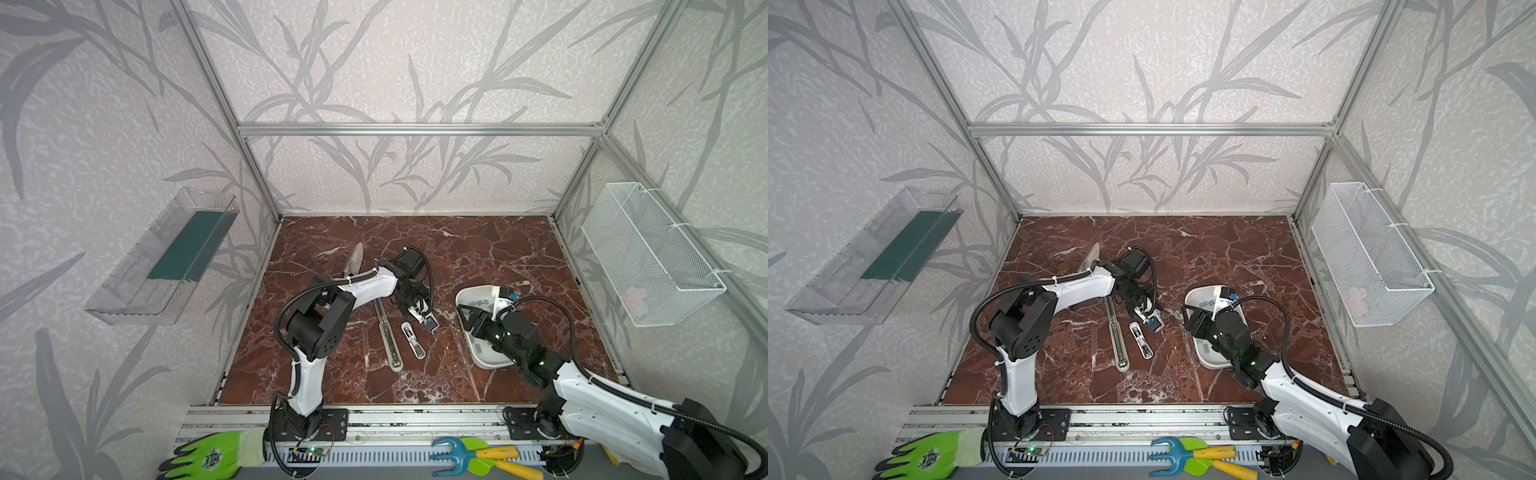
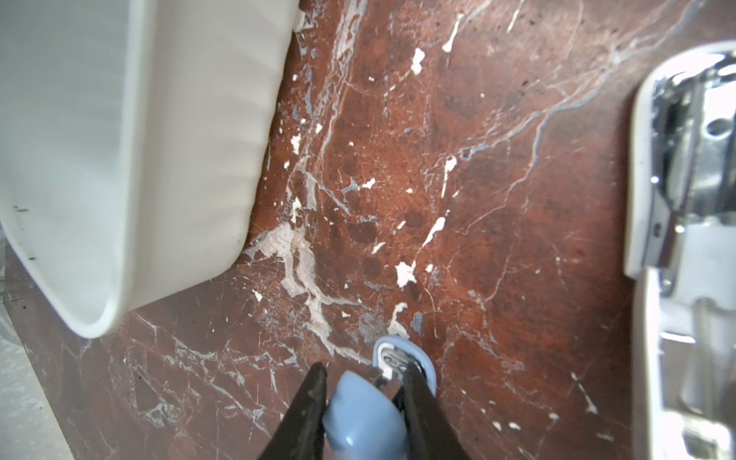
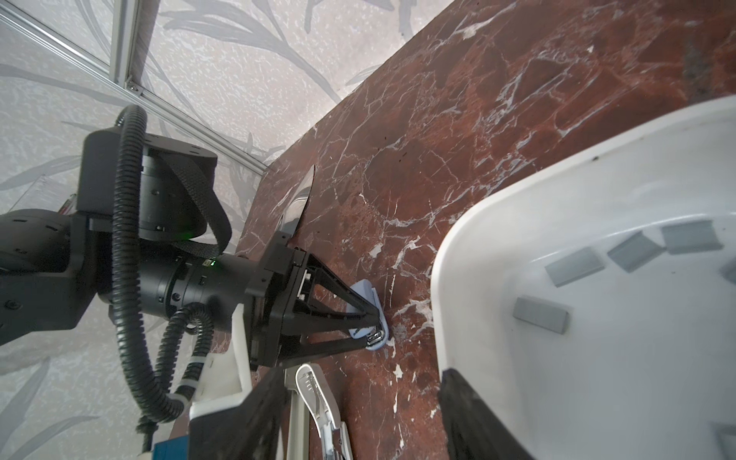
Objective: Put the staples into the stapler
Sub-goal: 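Close the left gripper on the light-blue stapler's body, then lift the light-blue stapler off the table with the left gripper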
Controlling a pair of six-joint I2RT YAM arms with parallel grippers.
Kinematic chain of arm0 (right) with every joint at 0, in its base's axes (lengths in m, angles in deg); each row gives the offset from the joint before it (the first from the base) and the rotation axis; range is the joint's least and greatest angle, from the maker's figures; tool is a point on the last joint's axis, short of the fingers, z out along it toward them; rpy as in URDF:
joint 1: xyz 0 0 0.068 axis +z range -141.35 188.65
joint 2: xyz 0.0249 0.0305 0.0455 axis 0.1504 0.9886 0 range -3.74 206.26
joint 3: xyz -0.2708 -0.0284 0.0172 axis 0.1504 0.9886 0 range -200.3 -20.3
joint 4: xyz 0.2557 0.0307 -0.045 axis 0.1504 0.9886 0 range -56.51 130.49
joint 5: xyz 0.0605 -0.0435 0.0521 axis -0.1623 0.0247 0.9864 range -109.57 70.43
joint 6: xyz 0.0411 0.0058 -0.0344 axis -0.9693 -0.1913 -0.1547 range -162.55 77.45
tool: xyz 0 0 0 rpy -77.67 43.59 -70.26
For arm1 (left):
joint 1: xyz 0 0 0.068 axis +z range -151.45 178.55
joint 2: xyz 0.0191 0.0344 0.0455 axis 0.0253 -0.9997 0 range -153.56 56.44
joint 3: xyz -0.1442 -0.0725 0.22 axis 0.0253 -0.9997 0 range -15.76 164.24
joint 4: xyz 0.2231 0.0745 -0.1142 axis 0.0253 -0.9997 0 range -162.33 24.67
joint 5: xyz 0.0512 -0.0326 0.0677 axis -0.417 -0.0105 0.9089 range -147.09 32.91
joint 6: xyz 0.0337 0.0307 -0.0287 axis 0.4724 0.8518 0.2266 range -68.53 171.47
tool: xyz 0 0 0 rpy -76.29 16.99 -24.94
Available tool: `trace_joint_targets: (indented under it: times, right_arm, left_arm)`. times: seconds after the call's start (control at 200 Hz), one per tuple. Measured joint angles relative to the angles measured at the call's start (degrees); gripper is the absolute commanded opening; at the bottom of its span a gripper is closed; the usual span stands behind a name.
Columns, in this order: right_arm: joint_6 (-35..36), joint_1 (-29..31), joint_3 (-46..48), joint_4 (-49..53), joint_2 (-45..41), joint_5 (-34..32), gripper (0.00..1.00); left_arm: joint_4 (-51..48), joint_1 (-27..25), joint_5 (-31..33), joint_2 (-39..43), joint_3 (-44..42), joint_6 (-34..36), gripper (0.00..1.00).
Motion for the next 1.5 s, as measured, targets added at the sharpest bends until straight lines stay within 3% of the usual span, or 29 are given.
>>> trace_joint_targets:
  times: [0.22, 0.595, 0.875, 1.18, 1.389, 1.499]
  right_arm:
    - [0.00, 0.00, 0.00, 0.04, -0.94, -0.02, 0.63]
    - [-0.13, 0.00, 0.00, 0.85, -1.11, -0.02, 0.63]
    - [-0.15, 0.00, 0.00, 1.05, -1.11, -0.11, 0.63]
    - [-0.15, 0.00, 0.00, 1.16, -1.14, -0.24, 0.63]
    - [-0.17, 0.00, 0.00, 2.03, -2.49, -0.11, 0.63]
    - [-0.13, 0.00, 0.00, 2.58, -3.45, 1.18, 0.61]
  left_arm:
    - [-6.01, 0.00, 1.14, -1.68, 4.92, -1.70, 0.50]
    - [-13.51, 0.00, 2.95, -6.32, 10.14, -3.17, 0.47]
    - [-15.06, -0.11, 3.41, -7.56, 11.21, -3.72, 0.30]
    - [-13.66, -0.22, 3.04, -6.40, 11.08, -4.83, 0.00]
    - [-6.51, -0.20, 0.11, 3.56, 5.20, -9.18, 0.00]
    - [1.03, -0.20, -1.95, 11.87, -2.10, -15.50, 0.00]
